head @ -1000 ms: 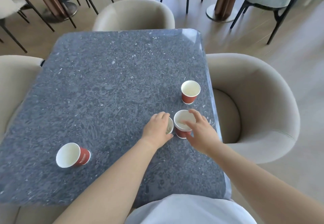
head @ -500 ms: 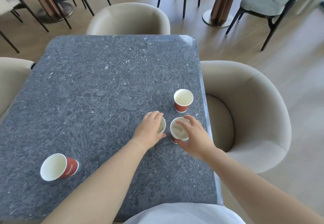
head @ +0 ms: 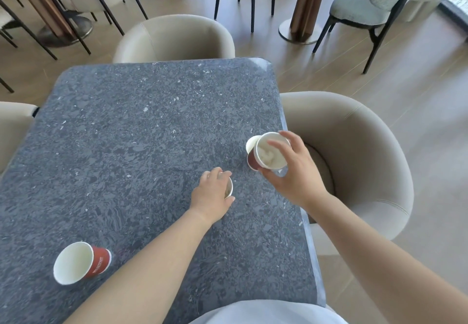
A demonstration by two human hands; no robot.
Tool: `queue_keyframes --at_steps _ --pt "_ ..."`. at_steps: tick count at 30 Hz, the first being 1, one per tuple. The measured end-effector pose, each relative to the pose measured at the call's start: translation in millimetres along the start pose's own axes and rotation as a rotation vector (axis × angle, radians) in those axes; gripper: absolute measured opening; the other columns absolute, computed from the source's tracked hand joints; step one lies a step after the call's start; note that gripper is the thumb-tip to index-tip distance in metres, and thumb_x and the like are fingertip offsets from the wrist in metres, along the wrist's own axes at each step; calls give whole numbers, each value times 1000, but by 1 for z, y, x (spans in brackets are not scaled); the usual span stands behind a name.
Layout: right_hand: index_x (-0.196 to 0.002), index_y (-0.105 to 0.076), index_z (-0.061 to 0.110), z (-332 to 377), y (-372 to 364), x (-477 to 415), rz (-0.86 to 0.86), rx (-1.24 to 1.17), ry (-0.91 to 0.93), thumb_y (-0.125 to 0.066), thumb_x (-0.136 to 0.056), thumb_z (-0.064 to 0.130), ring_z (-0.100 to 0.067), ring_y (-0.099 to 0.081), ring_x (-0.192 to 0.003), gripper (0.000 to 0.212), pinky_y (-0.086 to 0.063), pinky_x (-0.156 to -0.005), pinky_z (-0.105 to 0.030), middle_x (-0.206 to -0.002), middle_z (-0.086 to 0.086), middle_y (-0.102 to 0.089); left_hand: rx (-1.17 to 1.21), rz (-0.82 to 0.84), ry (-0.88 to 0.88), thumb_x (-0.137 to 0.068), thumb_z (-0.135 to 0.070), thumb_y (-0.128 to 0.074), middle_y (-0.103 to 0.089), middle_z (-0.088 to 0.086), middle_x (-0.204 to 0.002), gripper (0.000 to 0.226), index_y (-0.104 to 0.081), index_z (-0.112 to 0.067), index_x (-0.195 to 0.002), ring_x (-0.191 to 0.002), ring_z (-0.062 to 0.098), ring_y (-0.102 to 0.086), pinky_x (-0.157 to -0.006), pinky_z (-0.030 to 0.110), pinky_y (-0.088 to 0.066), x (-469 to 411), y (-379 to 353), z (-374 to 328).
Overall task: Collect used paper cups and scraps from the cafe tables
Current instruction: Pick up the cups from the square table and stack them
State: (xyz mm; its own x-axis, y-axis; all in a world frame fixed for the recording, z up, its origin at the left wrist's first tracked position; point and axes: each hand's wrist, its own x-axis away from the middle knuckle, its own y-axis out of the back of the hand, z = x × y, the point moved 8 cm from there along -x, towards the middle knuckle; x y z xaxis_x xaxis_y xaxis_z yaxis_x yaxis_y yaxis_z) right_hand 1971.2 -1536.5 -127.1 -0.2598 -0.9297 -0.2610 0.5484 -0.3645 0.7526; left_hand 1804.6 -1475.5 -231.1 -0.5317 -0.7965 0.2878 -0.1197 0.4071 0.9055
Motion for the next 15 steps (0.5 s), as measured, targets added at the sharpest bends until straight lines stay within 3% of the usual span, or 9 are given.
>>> queue_keyframes --at_steps 5,11,15 --pt "-119 -54 21 -4 3 -23 -45 12 -31 -76 -70 28 -27 -43 -122 53 -43 -88 -32 -138 -8 -38 6 -21 23 -86 -39 -60 -31 -5 -143 60 -31 -27 -137 -134 21 -24 -90 40 -51 -3 6 9" --pt "-118 -56 18 -21 -38 -30 124 91 -79 -72 -74 26 -30 -39 -125 47 -42 -95 -38 -143 -7 -33 15 3 4 -83 -39 -63 -34 -9 -139 61 -33 -31 -135 -132 19 -27 -91 37 -49 -7 6 13" --pt "-115 -57 19 -33 -59 -28 215 163 -112 -68 -78 32 -27 -36 -128 41 -49 -86 -40 -147 -2 -28 31 -4 -2 -82 -39 -65 -35 -9 -138 60 -35 -32 -134 -131 20 -28 -94 37 -46 -9 6 15"
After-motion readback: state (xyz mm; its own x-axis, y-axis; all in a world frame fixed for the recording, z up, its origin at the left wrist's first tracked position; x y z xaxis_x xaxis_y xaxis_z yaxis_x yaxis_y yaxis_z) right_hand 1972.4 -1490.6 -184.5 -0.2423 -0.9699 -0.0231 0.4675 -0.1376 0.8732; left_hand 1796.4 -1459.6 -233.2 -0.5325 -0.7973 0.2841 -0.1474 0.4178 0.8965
